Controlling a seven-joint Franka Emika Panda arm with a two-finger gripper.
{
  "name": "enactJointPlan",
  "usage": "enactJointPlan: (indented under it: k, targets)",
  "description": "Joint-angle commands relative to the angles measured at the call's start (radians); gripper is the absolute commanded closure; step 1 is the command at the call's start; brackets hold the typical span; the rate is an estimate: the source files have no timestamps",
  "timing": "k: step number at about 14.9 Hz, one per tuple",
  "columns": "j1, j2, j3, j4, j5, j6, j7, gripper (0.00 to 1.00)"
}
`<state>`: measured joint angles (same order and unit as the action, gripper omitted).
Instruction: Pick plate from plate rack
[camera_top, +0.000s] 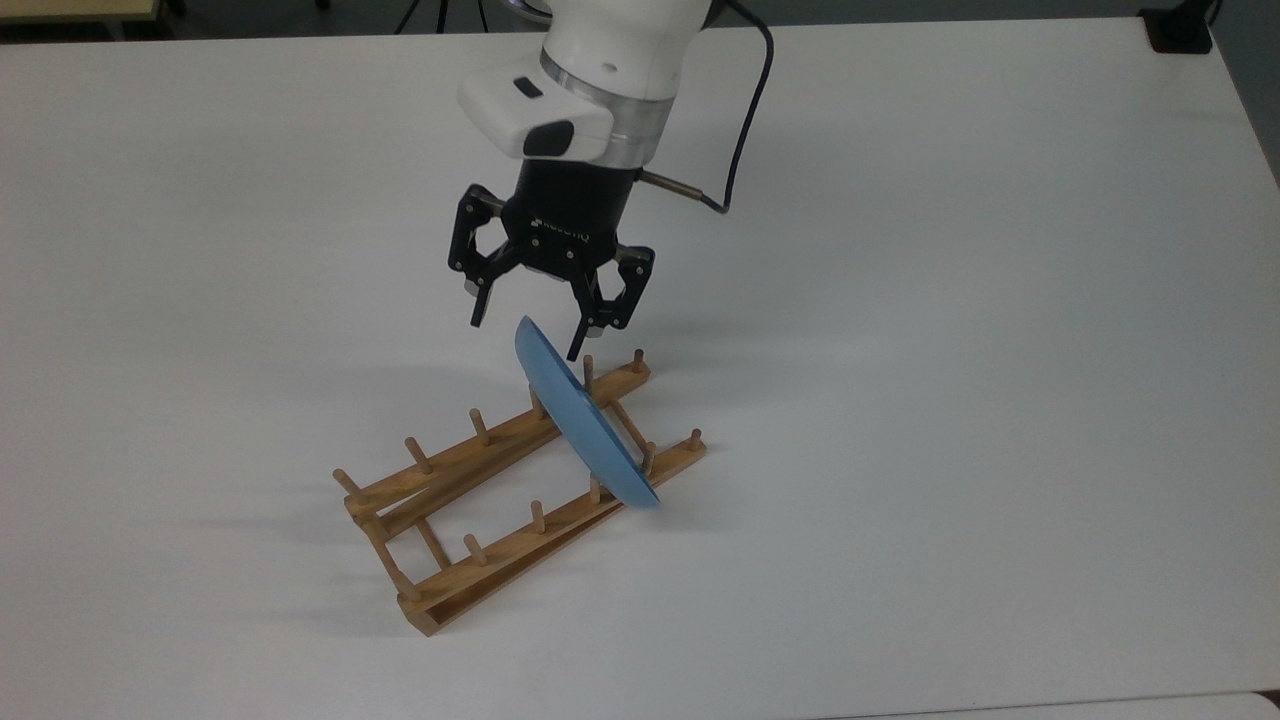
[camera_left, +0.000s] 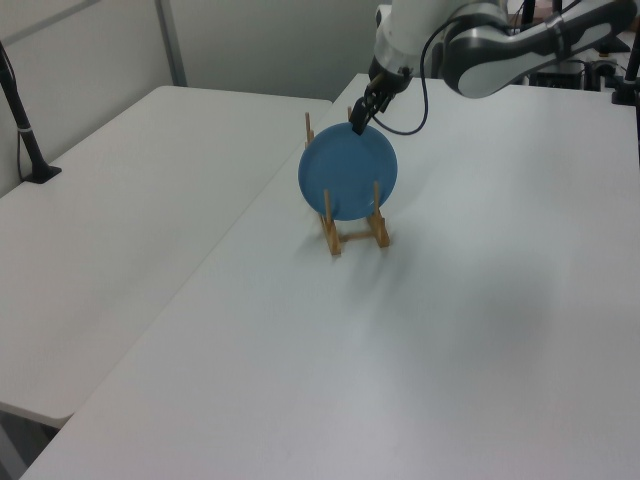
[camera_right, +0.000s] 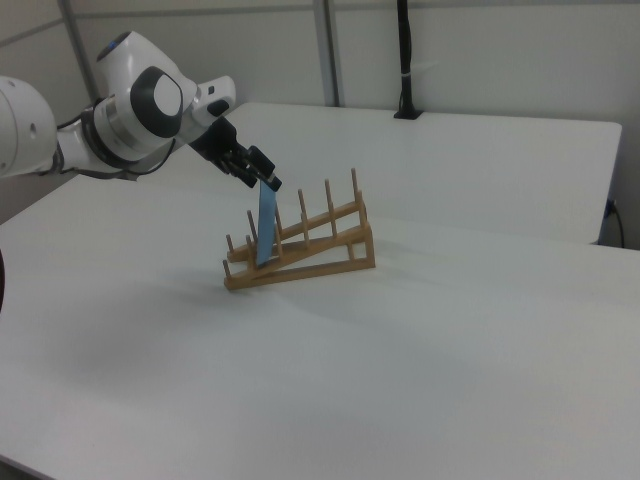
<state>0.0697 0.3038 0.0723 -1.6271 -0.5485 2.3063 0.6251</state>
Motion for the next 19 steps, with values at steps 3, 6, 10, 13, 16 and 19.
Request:
enactJointPlan:
  k: [3,6,10,13,16,19]
  targets:
    - [0.012,0.024,-0.009,0.004,-0.037,0.047,0.031,0.32]
    - [0.016,0.023,-0.008,0.006,-0.037,0.047,0.031,0.52]
    - [0.025,0.014,-0.008,0.007,-0.034,0.044,0.031,0.57]
    - [0.024,0.008,-0.009,0.007,-0.034,0.044,0.031,0.61]
    - [0.025,0.008,-0.009,0.007,-0.037,0.042,0.03,0.73]
    - [0.025,0.009,-0.009,0.006,-0.045,0.044,0.03,0.73]
